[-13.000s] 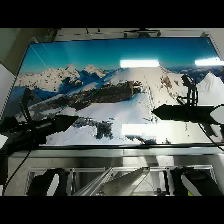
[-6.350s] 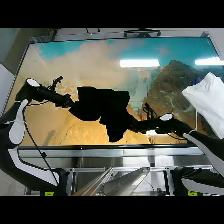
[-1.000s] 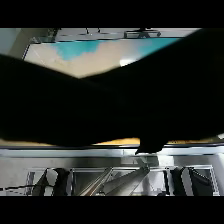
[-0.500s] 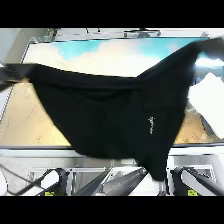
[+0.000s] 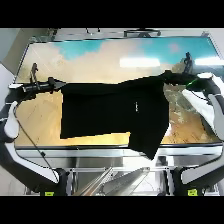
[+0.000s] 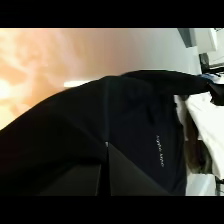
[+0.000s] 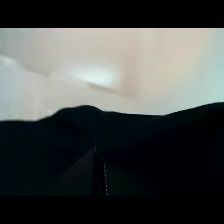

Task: Fold the shirts.

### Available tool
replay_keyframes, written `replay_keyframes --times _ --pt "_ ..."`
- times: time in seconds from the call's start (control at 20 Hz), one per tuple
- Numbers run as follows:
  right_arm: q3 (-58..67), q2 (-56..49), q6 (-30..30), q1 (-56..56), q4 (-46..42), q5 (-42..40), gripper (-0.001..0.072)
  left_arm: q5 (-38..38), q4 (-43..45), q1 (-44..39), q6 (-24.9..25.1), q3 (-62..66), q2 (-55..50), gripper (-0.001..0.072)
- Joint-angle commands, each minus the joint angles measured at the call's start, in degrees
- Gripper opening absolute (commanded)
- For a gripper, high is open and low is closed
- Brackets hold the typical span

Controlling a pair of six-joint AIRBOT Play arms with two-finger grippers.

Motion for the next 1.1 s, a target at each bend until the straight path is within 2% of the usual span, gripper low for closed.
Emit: replay_keyframes --times 0.0,0.2,0.45,0.55,0.85,1.05 --pt "7.23 -8.13 -1.57 -0.11 5.66 -0.37 0.0018 0.24 0.87 0.24 -4.52 11.76 -10.21 0.0016" --pt "9.51 -8.33 -1.05 -3.23 4.57 5.95 0.0018 -3.72 5.51 0.87 -10.27 22.05 -14.49 0.0015" --pt "9.40 -8.33 6.29 -5.84 -11.47 11.26 0.0018 -6.32 20.28 -1.07 -14.88 27.76 -15.93 0.0014" --pt "9.35 -8.41 7.72 -5.55 -16.35 11.41 0.0018 -7.13 23.02 -1.81 -14.97 27.78 -15.93 0.0015" --pt "8.92 -8.52 7.72 -5.20 -18.97 10.71 0.0019 -6.49 29.53 -3.63 -14.99 27.78 -15.93 0.0006" --pt "8.24 -9.77 8.35 -4.20 -21.66 10.43 0.0018 -4.66 30.32 -4.48 -14.97 27.78 -15.93 0.0006"
